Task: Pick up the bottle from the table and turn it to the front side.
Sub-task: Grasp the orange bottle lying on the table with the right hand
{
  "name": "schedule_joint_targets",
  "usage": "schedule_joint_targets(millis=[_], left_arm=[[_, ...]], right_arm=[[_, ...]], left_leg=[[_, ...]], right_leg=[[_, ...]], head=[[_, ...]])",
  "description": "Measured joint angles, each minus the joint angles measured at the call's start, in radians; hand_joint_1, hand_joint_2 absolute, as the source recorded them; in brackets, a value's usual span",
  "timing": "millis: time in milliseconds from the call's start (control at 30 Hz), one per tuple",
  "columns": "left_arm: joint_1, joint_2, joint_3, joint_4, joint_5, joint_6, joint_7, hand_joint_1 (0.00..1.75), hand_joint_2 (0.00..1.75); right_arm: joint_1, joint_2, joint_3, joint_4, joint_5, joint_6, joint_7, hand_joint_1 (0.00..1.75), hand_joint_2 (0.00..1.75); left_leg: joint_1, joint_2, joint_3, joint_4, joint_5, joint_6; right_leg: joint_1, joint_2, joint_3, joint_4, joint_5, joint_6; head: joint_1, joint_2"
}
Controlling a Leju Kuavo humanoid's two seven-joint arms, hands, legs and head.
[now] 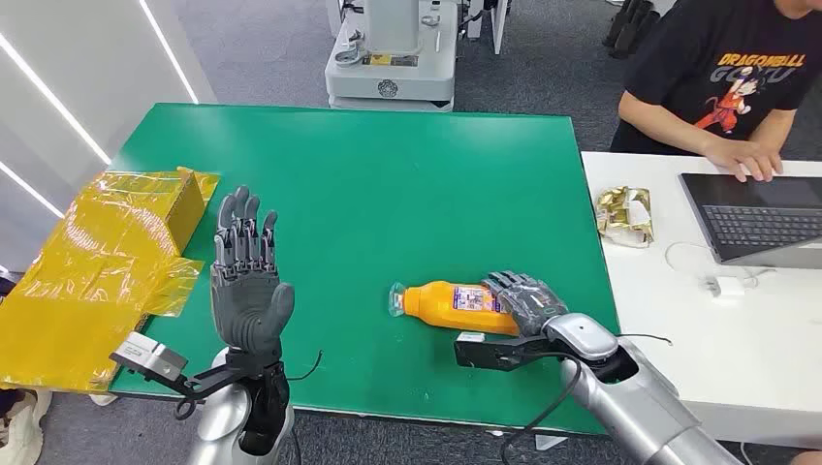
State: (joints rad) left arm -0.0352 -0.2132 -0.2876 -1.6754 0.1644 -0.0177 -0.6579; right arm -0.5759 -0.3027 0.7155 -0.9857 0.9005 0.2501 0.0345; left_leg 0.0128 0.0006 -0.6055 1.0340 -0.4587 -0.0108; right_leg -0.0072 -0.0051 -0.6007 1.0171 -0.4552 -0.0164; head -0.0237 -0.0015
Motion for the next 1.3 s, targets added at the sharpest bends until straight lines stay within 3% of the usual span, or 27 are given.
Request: schedule_joint_targets(millis=[367,400,533,933,1133,1300], left_arm=[[-0.001,0.000,0.000,0.000,0.017,0.004,0.009,0.00,1.75],[-0.001,0.000,0.000,0.000,0.018,0.004,0.010,0.00,1.75],[-0.002,0.000,0.000,0.000,0.021,0.005,0.011,0.00,1.75],[-0.004,-0.004,0.000,0.001,0.030,0.005,0.021,0.00,1.75],[-0.004,-0.012,0.001,0.001,0.028,0.000,0.021,0.00,1.75],[-0.007,-0.017,0.000,0.001,0.013,0.008,0.027,0.00,1.75]], right_arm=[[-0.007,0.001,0.007,0.018,-0.008,-0.002,0.020,0.00,1.75],[-0.008,0.001,0.008,0.018,-0.008,-0.002,0.022,0.06,1.75],[-0.010,0.003,0.009,0.023,-0.008,-0.004,0.024,1.74,1.75],[0.039,0.029,-0.020,-0.006,0.030,-0.119,0.038,1.75,1.75],[0.093,0.069,-0.085,-0.073,0.038,-0.261,0.039,1.75,1.75],[0.133,0.134,-0.174,-0.147,-0.020,-0.442,0.000,1.75,1.75]], left_leg=[[0.000,0.000,0.000,0.000,0.000,0.000],[0.000,0.000,0.000,0.000,0.000,0.000],[0.000,0.000,0.000,0.000,0.000,0.000],[0.000,0.000,0.000,0.000,0.000,0.000],[0.000,0.000,0.000,0.000,0.000,0.000],[0.000,0.000,0.000,0.000,0.000,0.000]], right_leg=[[0.000,0.000,0.000,0.000,0.000,0.000],[0.000,0.000,0.000,0.000,0.000,0.000],[0.000,0.000,0.000,0.000,0.000,0.000],[0.000,0.000,0.000,0.000,0.000,0.000],[0.000,0.001,-0.001,0.000,0.000,0.000],[0.000,0.001,-0.001,0.000,0.000,0.000]], head=[[0.000,0.000],[0.000,0.000],[0.000,0.000],[0.000,0.000],[0.000,0.000],[0.000,0.000]])
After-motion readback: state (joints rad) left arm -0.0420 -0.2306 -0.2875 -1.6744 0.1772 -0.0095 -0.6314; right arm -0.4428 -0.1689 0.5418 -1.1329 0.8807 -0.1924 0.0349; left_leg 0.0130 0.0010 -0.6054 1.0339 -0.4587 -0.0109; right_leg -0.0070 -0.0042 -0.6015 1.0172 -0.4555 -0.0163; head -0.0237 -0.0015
